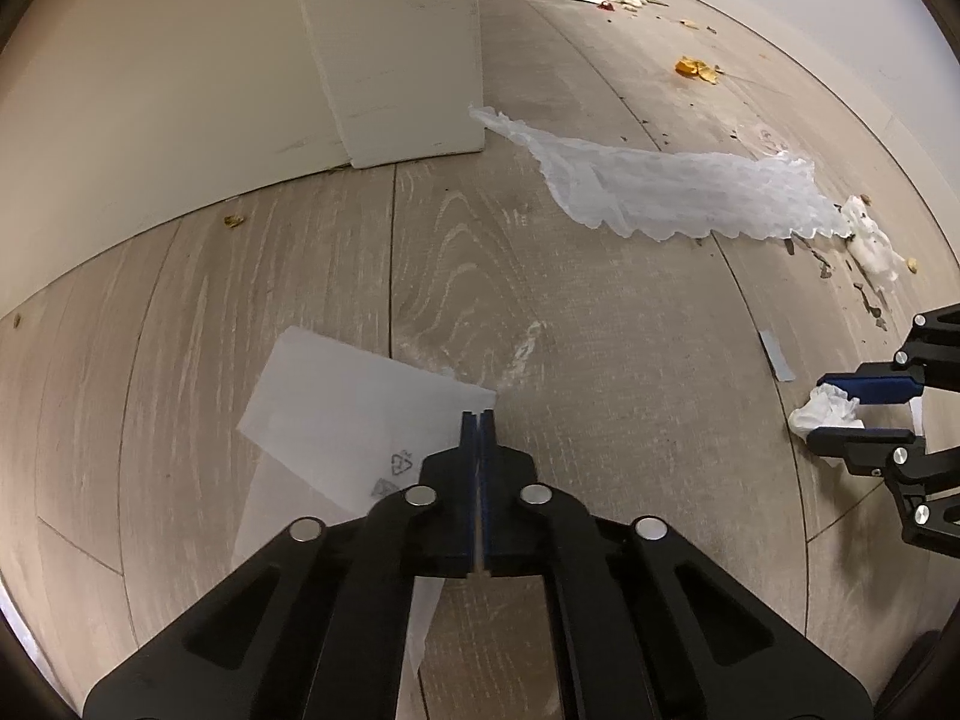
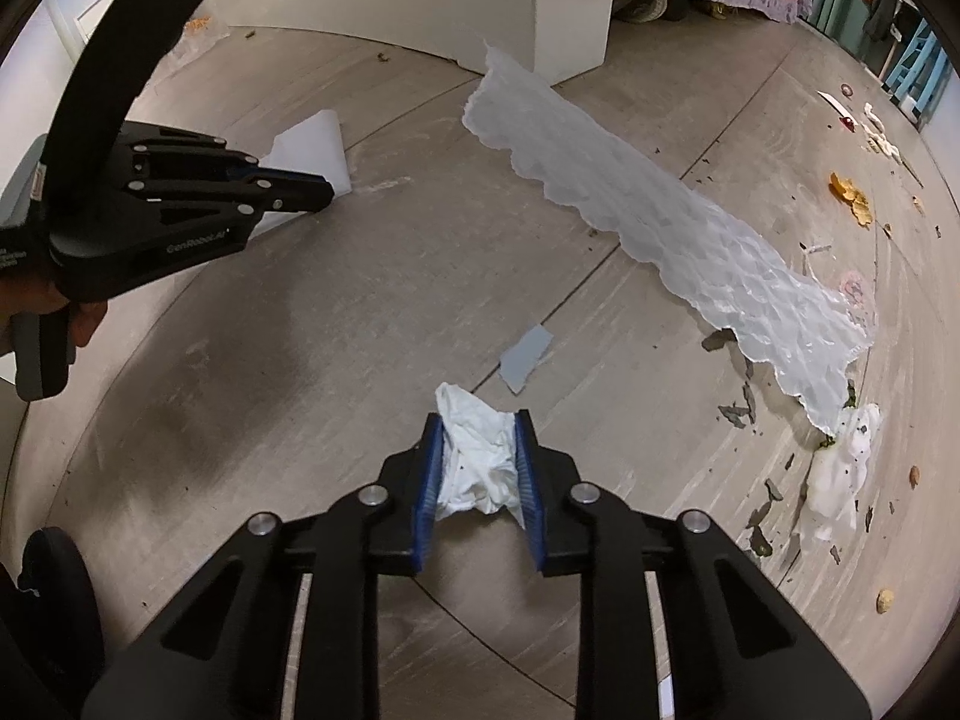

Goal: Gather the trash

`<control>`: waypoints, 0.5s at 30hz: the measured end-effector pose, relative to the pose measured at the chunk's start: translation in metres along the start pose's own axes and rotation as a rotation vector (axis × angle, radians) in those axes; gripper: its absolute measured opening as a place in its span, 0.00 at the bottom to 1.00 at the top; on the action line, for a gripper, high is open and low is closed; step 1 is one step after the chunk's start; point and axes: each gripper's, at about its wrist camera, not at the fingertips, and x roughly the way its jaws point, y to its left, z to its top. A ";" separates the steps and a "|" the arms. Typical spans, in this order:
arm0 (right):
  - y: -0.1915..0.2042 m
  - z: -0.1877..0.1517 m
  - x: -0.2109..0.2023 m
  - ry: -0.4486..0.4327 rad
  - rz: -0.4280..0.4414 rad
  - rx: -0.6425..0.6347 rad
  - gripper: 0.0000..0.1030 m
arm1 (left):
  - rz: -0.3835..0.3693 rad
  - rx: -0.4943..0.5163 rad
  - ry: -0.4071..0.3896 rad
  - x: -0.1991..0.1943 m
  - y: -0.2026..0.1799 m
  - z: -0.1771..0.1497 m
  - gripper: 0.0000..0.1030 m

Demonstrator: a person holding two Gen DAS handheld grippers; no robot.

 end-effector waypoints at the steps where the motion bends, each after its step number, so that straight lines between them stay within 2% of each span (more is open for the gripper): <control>1: 0.000 0.001 0.000 -0.002 0.003 0.000 0.21 | 0.001 -0.004 0.000 0.000 0.001 0.000 0.00; 15: 0.008 0.007 -0.002 -0.023 0.033 -0.014 0.18 | -0.022 0.004 -0.010 -0.004 -0.006 0.001 0.00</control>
